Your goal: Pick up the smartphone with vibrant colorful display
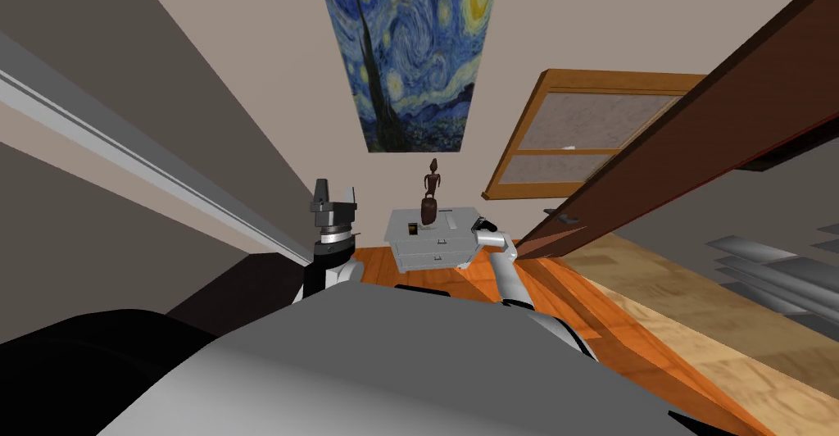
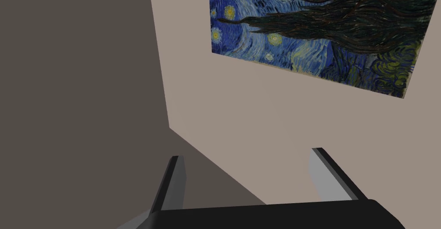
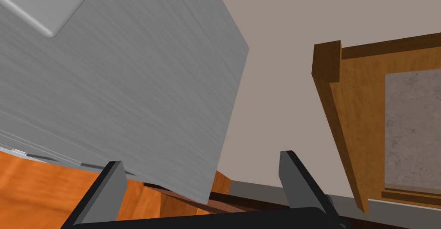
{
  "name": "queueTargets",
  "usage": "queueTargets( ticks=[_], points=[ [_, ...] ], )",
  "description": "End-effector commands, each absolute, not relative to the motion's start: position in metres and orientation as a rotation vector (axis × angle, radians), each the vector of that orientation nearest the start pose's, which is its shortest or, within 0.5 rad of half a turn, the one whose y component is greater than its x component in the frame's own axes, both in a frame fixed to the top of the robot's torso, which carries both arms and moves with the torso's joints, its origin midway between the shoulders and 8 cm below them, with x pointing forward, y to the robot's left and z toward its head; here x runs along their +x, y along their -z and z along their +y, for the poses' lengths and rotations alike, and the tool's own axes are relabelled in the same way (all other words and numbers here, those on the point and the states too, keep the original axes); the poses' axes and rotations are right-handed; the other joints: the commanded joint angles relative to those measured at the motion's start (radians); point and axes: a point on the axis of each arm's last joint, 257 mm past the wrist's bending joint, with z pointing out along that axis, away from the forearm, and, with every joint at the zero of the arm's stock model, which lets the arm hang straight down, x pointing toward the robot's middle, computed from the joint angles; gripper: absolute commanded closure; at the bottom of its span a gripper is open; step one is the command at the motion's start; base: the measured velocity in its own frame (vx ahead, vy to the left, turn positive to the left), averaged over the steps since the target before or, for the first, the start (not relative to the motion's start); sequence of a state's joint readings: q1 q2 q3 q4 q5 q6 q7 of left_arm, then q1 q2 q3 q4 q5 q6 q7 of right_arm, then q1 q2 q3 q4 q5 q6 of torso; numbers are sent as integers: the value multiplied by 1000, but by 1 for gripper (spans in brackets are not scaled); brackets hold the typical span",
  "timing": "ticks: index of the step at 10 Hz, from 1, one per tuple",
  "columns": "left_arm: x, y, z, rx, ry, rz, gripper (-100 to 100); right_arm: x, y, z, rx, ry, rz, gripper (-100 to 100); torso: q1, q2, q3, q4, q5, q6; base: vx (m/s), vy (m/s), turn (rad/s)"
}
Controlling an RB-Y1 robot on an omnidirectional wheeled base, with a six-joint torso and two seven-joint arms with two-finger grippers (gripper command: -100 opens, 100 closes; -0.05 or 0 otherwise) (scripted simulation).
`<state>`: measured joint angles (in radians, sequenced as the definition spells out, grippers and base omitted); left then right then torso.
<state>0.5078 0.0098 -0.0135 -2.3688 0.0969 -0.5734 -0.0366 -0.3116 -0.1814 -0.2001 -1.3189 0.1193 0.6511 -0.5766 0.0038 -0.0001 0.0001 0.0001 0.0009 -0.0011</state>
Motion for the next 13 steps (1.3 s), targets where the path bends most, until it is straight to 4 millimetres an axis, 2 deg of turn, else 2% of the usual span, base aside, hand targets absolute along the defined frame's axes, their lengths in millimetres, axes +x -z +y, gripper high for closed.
queueTargets(
  ticks=[1,2,4,6,7,8,10,11,12,13],
  points=[
    [309,-73,281,-575,1372,459,0,581,321,-373,2064,-854,1045,-100,0,0,0,0,0,0,3,81,-147],
    [309,-73,281,-575,1372,459,0,575,331,-374,2096,-818,1056,-100,2,0,0,0,0,0,0,98,-112],
    [309,-73,281,-575,1372,459,0,578,336,-375,2155,-790,1035,-100,1,0,0,0,0,0,3,70,-70],
    [309,-73,281,-575,1372,459,0,571,344,-376,2187,-751,1044,-100,3,-1,0,0,1,0,-3,70,-44],
    [309,-73,281,-575,1372,459,0,575,345,-377,2239,-727,1020,-100,0,0,0,0,0,0,-12,101,-124],
    [309,-73,281,-575,1372,459,0,568,354,-377,2266,-692,1028,-100,3,0,0,0,1,0,-12,113,-90],
    [309,-73,281,-575,1372,459,0,568,357,-377,2327,-655,1008,-100,1,0,0,0,0,0,3,73,-59],
    [309,-73,281,-575,1372,459,0,562,363,-377,2348,-623,1013,-100,3,-1,-1,0,1,0,8,108,-86],
    [309,-73,281,-575,1372,459,0,567,358,-376,2390,-611,988,-100,4,-1,-1,0,1,0,-5,134,-107],
    [309,-73,281,-575,1372,459,0,557,369,-376,2422,-562,996,-100,6,-1,0,0,1,0,-17,129,-60]
  ],
)
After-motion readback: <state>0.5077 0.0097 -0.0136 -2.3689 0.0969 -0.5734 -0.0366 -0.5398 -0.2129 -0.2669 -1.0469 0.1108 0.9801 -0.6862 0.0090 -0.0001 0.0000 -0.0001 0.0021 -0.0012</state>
